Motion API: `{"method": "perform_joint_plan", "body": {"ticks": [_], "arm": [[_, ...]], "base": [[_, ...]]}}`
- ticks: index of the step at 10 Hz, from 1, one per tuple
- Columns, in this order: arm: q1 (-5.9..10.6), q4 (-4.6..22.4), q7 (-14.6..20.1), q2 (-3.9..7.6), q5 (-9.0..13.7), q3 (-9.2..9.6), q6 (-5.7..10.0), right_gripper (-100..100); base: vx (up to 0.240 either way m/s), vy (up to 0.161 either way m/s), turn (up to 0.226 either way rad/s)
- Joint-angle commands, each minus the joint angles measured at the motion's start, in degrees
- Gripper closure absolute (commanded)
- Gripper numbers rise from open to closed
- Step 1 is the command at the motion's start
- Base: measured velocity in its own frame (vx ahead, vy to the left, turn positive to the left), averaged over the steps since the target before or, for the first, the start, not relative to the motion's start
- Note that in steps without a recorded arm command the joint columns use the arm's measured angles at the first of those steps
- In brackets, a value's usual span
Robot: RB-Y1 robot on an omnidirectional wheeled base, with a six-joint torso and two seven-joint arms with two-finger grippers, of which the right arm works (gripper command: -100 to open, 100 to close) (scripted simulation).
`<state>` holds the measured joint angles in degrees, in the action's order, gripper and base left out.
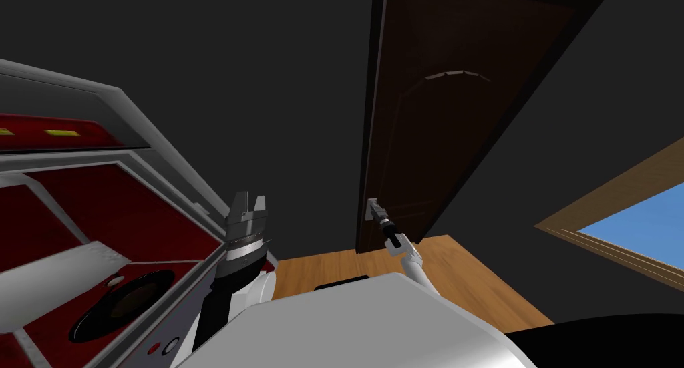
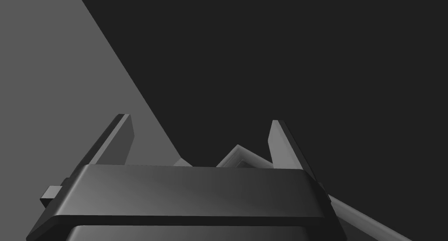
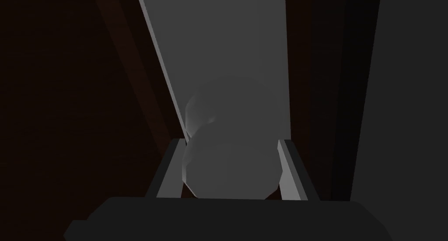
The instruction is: Pull the door open
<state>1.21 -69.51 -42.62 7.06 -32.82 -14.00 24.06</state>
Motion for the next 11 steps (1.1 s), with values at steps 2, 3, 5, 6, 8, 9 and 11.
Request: {"method": "perform_joint_plan", "body": {"ticks": [2,3,5,6,8,9,11], "arm": [[-1.04,-0.6,4.3,0.24,2.3,0.39,0.12,100],[-1.47,-0.9,5.9,0.36,3.2,0.55,0.13,100],[-2.39,-1.7,9.0,0.61,5.2,0.91,0.14,100],[-2.39,-1.7,9.7,0.61,5.2,0.91,0.14,100],[-3.43,-2.5,13.2,0.88,7.5,1.34,0.16,100],[-3.43,-2.5,13.7,0.88,7.5,1.34,0.16,100],[-4.54,-3.4,17.4,1.17,10.0,1.79,0.17,100]], "base": [[-0.03,-0.011,0.063],[-0.029,-0.014,0.079],[-0.03,-0.02,0.073],[-0.021,-0.012,0.023],[-0.022,-0.016,0.072],[-0.025,-0.021,0.037],[-0.026,-0.015,0.074]]}}
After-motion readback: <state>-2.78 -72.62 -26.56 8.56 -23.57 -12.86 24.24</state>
